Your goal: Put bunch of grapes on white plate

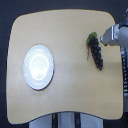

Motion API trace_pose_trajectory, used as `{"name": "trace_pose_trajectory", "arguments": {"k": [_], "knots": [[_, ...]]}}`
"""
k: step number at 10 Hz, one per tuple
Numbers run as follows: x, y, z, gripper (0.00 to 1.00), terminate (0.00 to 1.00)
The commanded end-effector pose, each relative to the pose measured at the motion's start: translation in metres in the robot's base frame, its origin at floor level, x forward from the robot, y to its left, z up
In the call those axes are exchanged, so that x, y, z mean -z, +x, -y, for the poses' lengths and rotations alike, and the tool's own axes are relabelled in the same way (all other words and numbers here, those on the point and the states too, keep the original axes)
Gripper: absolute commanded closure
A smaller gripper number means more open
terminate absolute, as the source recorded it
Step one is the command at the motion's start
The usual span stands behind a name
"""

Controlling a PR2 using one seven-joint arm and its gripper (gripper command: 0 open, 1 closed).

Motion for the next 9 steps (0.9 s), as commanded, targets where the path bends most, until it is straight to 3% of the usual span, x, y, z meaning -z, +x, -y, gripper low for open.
{"name": "trace_pose_trajectory", "arguments": {"k": [1, 5, 9], "knots": [[0.002, 0.002, 0.002, 0.00, 0.00], [0.030, 0.016, -0.008, 0.00, 0.00], [0.058, 0.049, -0.020, 0.00, 0.00]]}}
